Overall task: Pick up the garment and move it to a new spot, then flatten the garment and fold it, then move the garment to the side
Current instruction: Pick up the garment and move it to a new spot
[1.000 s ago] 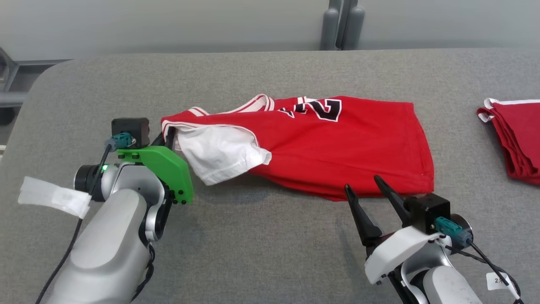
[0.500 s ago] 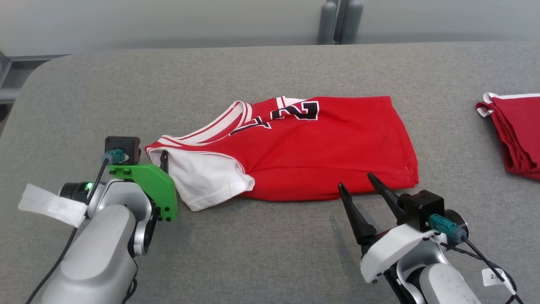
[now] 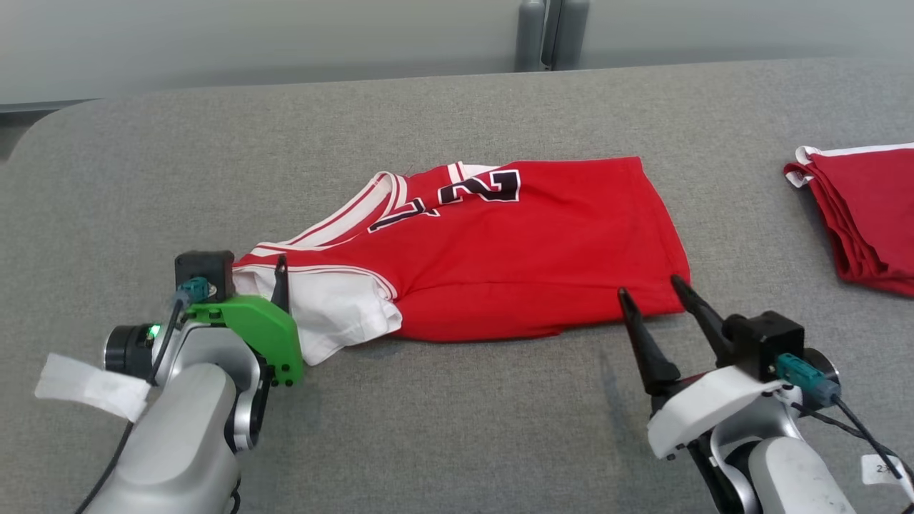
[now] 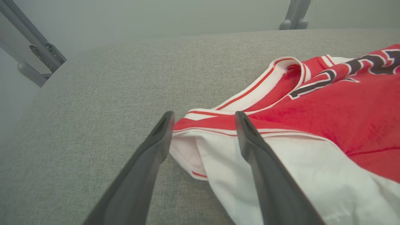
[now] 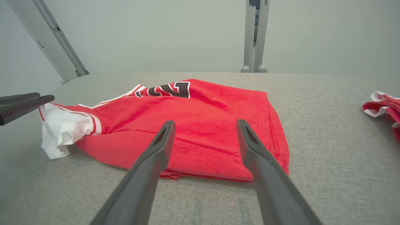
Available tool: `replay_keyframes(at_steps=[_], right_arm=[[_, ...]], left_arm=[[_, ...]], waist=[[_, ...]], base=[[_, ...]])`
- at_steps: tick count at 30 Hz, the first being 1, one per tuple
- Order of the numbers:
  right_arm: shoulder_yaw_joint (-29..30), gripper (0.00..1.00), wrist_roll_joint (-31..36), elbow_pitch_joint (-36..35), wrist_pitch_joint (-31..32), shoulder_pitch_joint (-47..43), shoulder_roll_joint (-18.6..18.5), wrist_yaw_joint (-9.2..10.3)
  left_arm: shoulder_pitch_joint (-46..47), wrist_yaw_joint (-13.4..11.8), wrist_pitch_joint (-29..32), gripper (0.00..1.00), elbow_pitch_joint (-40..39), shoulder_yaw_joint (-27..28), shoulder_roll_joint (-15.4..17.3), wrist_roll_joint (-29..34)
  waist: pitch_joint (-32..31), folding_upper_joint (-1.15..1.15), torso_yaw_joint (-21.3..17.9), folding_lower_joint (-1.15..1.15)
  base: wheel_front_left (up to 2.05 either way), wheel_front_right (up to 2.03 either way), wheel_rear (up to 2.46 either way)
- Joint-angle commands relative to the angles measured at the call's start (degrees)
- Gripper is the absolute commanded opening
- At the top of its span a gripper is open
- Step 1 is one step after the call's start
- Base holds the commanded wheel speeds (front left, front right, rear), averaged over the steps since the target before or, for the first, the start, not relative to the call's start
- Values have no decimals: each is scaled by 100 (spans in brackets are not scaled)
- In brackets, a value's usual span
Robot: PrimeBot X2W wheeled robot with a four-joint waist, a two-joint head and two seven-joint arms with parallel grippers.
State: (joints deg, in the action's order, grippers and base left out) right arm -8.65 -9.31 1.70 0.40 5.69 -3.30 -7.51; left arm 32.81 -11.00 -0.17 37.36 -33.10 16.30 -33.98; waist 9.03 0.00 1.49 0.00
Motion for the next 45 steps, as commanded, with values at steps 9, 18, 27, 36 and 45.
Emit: replay_keyframes(at_steps=[9,18,27,36,45], right_arm=[[966,100,187,-211,-43,-366,2,5],[1227,100,79,59,-252,-566,33,5],[1046,100,-353,387,-890,-763,33,4],[927,100,-384,632,-1216,-954,34,4],[1012,100,65,844,-1317,-1018,35,5]], left_arm=[[-1199,-473,-1039,100,-1248,-43,76,198],[-2370,-348,-1505,100,-2761,768,-103,450],[-3711,670,-1500,100,-3816,2125,-518,1345],[-4237,1236,-1501,100,-3622,2618,-621,1775],[-4422,1462,-1501,100,-3340,2906,-776,1967]], waist=[[-160,0,205,0],[-432,0,222,0],[-782,0,292,0],[-1015,0,367,0],[-1014,0,393,0]], base=[[0,0,0],[0,0,0],[0,0,0],[0,0,0],[0,0,0]])
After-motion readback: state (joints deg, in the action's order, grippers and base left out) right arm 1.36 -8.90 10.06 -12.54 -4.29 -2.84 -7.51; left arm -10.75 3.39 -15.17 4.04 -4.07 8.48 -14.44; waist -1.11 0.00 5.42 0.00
